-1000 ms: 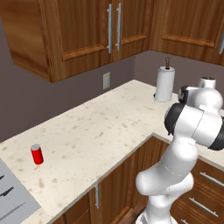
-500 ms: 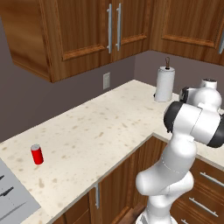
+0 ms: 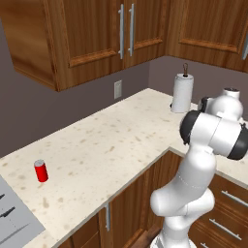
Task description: Four empty soda cans are scattered around the kitchen. Gather all the cans and cluster them next to the stove for recycling.
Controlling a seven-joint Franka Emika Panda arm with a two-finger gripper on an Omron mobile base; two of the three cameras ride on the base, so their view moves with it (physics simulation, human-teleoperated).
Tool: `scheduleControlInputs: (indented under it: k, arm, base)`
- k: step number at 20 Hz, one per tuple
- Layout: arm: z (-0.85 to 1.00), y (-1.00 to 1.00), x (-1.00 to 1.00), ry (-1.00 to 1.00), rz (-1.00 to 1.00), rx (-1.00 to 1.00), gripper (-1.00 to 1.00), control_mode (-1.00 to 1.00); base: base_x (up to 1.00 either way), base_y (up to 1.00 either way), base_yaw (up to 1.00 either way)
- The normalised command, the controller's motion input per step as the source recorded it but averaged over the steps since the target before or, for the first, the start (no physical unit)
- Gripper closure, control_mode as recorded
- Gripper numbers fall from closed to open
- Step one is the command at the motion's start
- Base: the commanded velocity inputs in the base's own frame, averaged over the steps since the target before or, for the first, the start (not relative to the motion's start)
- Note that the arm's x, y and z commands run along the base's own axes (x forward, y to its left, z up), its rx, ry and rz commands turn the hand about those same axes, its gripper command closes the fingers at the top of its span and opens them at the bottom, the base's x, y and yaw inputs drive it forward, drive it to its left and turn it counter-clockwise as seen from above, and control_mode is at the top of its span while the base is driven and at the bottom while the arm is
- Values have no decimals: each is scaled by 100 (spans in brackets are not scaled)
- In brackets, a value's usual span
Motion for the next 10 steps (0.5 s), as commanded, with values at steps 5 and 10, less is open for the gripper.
scheduleControlInputs:
  k: [5, 10]
  arm:
    - [-5, -8, 9, -1, 0, 0, -100, -100]
    - [-9, -14, 9, -1, 0, 0, -100, -100]
  base:
    - [0, 0, 0]
    - [0, 0, 0]
